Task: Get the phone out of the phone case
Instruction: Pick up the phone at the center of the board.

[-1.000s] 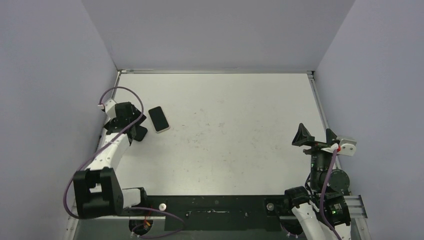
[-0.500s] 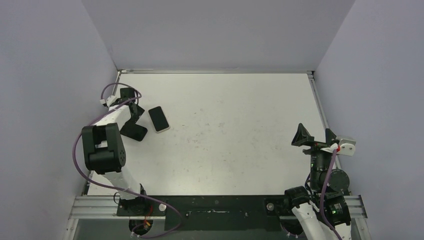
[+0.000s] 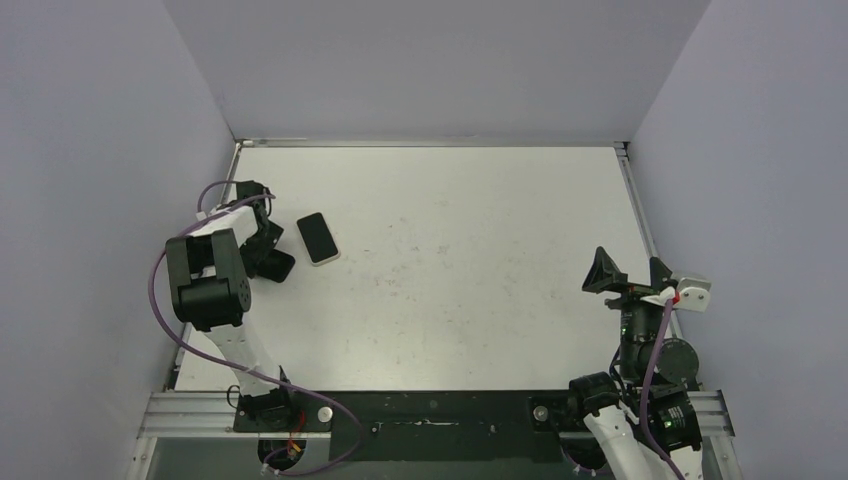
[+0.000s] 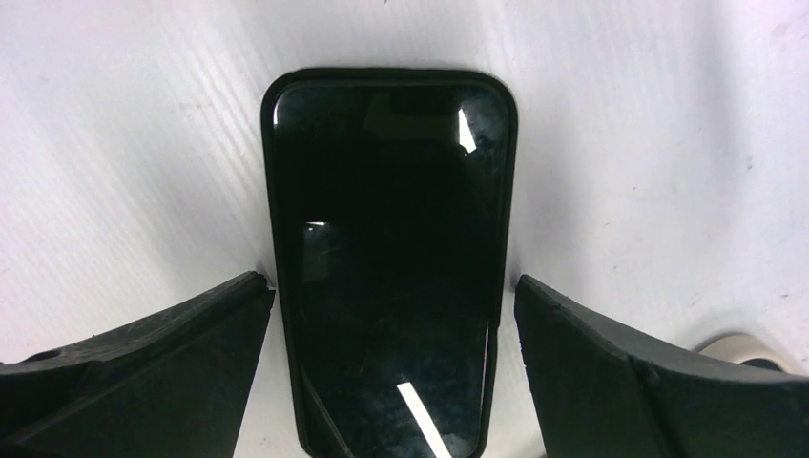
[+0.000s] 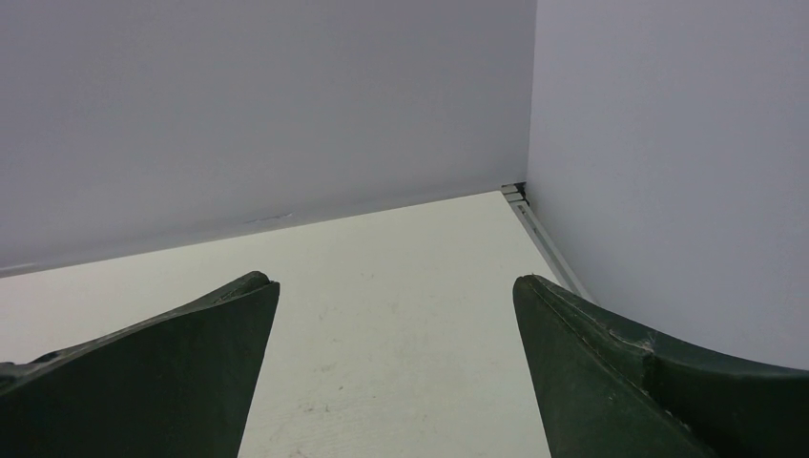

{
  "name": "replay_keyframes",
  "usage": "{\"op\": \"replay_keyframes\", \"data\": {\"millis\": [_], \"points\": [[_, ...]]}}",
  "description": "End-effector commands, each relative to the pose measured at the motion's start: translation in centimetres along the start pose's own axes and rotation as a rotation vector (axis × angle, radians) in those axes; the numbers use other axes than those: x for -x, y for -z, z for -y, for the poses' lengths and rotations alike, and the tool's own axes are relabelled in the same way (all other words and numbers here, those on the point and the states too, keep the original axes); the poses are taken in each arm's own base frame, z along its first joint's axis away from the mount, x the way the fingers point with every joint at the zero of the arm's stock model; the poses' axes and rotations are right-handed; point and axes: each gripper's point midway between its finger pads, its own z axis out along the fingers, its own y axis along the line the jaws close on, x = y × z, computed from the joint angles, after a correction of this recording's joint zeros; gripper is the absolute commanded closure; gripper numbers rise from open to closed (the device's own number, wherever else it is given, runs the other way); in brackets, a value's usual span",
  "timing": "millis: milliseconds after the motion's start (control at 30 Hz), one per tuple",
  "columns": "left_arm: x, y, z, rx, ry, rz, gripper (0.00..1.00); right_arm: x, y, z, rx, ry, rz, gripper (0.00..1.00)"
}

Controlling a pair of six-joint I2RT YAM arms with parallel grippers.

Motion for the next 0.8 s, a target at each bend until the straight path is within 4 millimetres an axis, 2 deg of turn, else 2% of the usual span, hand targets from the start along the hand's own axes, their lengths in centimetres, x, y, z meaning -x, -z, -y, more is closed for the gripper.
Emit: {"op": "replay_keyframes", "data": {"millis": [0,67,200,333,400,567,667,767], "points": [[-0.2,-1.5,0.3,0.002,-0.005,-0.023,0.03,1.3,0.1,-0.1,0.006,-0.023,0.054,0.00],[-0.9,-1.9,0.3,-0.003,-0.014,-0.045,0.06,1.3,0.1,-0.1,0.006,-0.023,0.055,0.00],[-2.2,-2.3,0.2,-0.031,-0.007,-0.093,0.21,1.4,0.1,-0.1,0.008,-0.024,0.058,0.00],[-2.6,-1.9,-0.1,-0.049,-0.012,-0.107,0.34,1.5,0.3,0.0,0.008,-0.027,0.065,0.00],[-2.2,-1.2,0.1,-0.084,-0.017,-0.095,0.46,1.6,0.3,-0.1,0.013,-0.029,0.067,0.00],[-1.7,0.4,0.2,-0.162,-0.096,-0.071,0.67,1.5,0.2,-0.8,0.044,-0.042,0.062,0.00],[-2.2,1.4,0.4,-0.221,-0.142,-0.075,0.74,1.0,0.0,-1.0,0.046,-0.049,0.039,0.00],[-3.6,2.9,1.0,-0.314,-0.157,-0.107,0.77,0.8,-0.2,-1.6,0.066,-0.057,0.001,0.00]]}}
